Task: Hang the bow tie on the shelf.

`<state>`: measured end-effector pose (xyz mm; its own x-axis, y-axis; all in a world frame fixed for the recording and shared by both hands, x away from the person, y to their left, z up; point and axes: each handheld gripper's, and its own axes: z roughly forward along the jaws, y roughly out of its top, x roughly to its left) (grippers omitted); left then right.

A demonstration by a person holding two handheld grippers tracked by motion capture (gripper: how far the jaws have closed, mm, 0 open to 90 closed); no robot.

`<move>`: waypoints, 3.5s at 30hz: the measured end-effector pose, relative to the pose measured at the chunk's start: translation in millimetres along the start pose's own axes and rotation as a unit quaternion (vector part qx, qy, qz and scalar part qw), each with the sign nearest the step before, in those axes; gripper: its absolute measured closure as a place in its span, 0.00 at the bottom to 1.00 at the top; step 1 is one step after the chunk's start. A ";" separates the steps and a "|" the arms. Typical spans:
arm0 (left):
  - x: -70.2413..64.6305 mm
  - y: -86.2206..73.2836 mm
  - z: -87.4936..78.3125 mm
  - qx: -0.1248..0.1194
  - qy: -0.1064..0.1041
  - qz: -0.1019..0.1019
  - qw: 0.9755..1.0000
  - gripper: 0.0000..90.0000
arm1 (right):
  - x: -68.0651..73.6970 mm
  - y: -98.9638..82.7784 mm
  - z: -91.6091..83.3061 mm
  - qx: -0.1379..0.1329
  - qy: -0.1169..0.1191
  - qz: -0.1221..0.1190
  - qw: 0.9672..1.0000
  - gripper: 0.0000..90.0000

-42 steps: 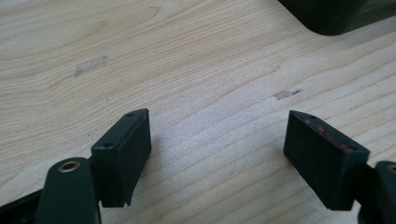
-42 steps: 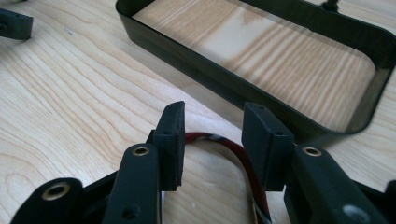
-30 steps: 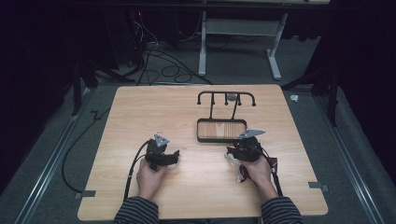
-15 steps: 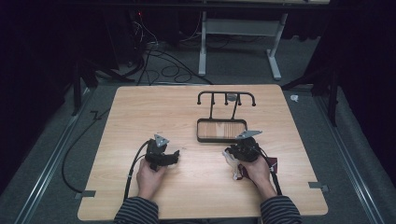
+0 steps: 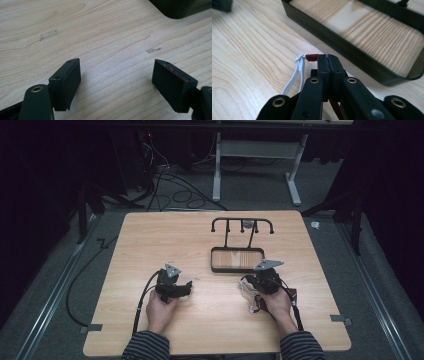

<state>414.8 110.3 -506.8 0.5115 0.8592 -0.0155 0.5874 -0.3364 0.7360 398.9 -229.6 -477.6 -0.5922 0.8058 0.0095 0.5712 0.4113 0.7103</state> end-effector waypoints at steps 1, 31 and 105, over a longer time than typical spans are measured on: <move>0.0 0.0 0.0 0.000 0.000 0.000 1.000 0.26 | -0.4 0.4 -2.8 -0.005 0.000 0.001 1.000 1.00; 0.0 0.0 0.0 0.000 0.000 0.000 1.000 0.26 | -5.0 12.2 -87.9 -0.116 -0.033 0.012 0.993 1.00; 0.1 0.0 0.0 0.000 0.000 0.000 1.000 0.26 | 3.5 78.6 -114.3 -0.185 -0.041 -0.029 0.981 1.00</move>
<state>414.9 110.4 -506.8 0.5124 0.8586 -0.0154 0.5874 -0.3373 0.7356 376.7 -243.1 -341.3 -0.5619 0.8230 -0.0840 0.2832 0.2867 0.9152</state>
